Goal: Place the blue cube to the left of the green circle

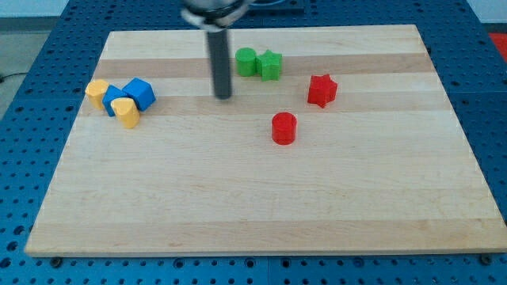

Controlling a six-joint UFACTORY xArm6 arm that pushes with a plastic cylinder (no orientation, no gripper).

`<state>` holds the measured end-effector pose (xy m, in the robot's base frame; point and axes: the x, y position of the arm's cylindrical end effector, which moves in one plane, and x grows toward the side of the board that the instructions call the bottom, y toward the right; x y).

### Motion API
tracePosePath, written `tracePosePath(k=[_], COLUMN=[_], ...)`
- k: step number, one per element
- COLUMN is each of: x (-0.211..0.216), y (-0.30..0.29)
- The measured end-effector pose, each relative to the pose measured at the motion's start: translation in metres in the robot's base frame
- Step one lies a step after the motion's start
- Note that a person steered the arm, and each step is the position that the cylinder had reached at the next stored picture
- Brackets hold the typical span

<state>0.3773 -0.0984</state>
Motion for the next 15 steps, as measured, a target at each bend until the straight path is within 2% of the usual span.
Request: tracePosePath(k=[1,3,6,9,10,12,13,15], x=[0.006,-0.036,-0.039,-0.052,-0.024,0.025,0.038,0.033], y=[-0.001,0.098,0.106,0.142,0.124,-0.019,-0.071,-0.09])
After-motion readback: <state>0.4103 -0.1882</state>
